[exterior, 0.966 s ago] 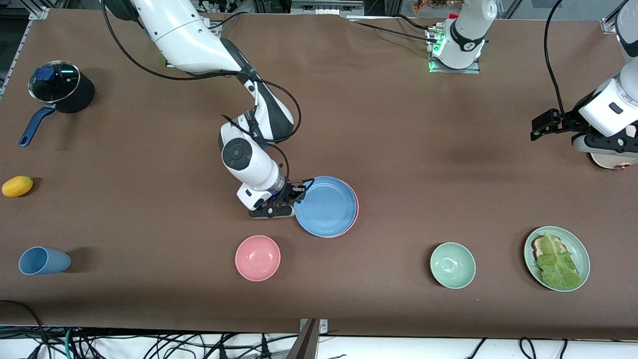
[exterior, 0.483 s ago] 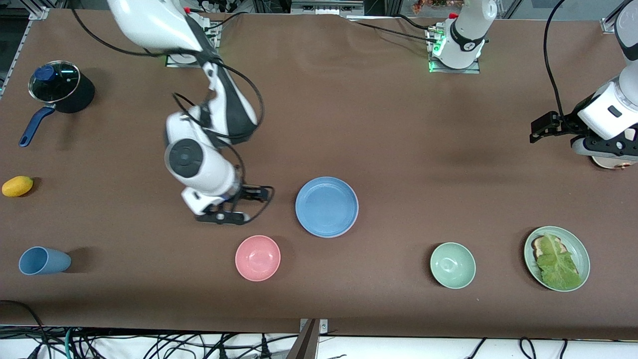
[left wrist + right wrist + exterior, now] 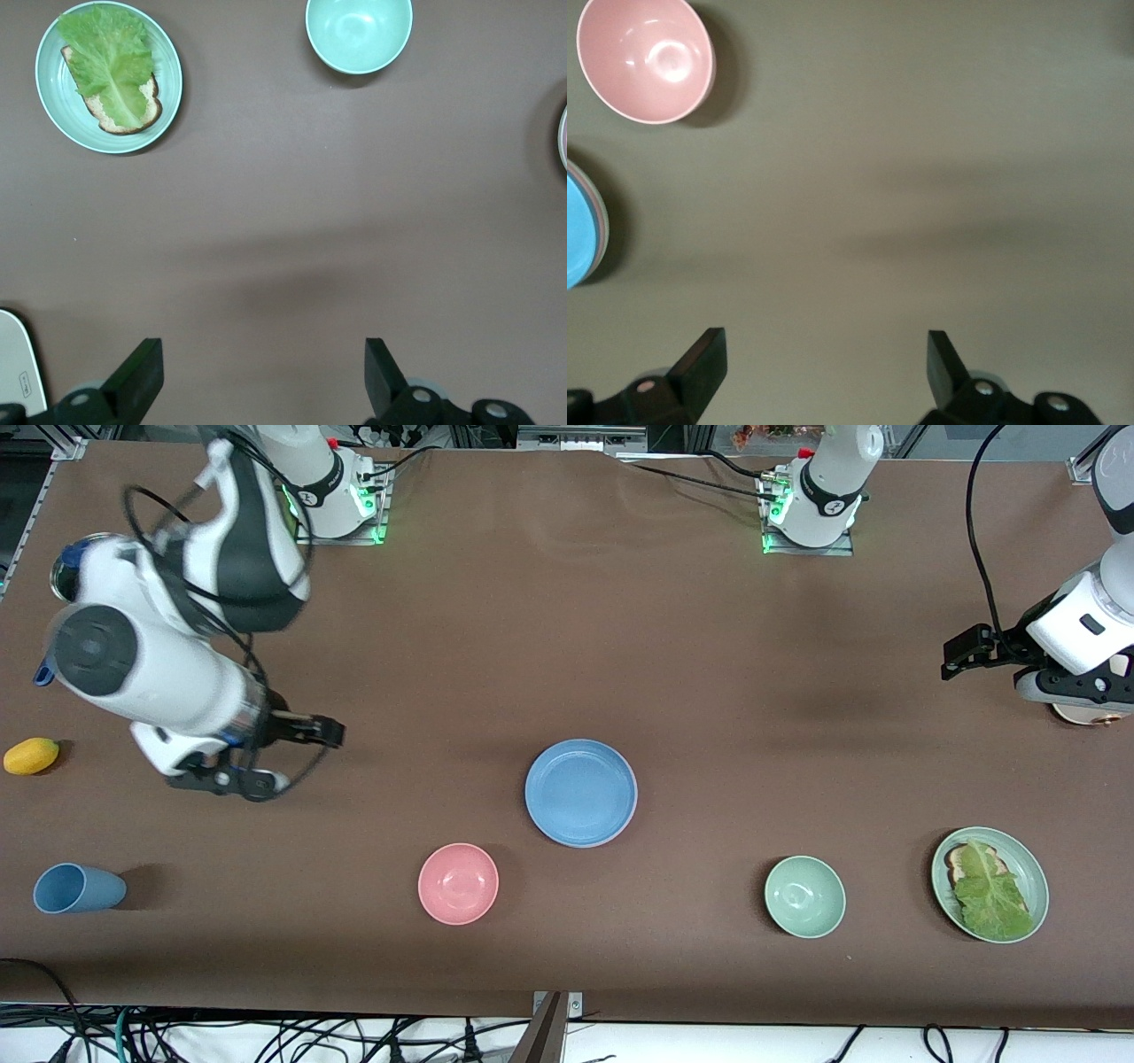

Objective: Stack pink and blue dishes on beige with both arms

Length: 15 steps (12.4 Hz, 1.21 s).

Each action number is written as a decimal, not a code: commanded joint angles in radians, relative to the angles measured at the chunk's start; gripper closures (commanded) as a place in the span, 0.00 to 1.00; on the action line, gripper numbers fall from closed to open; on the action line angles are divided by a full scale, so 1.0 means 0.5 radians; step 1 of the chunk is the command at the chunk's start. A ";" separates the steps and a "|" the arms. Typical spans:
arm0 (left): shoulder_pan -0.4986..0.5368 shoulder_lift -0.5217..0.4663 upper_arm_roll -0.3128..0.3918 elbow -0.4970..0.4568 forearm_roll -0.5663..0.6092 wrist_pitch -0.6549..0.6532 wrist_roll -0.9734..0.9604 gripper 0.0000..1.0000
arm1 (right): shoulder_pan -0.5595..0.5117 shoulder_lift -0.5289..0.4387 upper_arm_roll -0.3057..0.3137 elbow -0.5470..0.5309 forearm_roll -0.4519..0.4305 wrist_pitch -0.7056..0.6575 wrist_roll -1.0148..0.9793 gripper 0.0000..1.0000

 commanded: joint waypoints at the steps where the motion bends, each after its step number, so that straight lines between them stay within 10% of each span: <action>1: 0.012 0.024 -0.007 0.052 -0.014 -0.008 0.043 0.00 | -0.030 -0.253 -0.003 -0.052 -0.120 -0.174 -0.065 0.00; 8: -0.003 0.021 -0.013 0.052 -0.036 -0.008 0.043 0.00 | -0.968 -0.769 0.641 -0.378 -0.280 -0.313 -0.278 0.00; 15: -0.012 0.021 -0.016 0.055 -0.039 -0.008 0.046 0.00 | -1.150 -0.837 0.891 -0.472 -0.391 -0.183 -0.428 0.00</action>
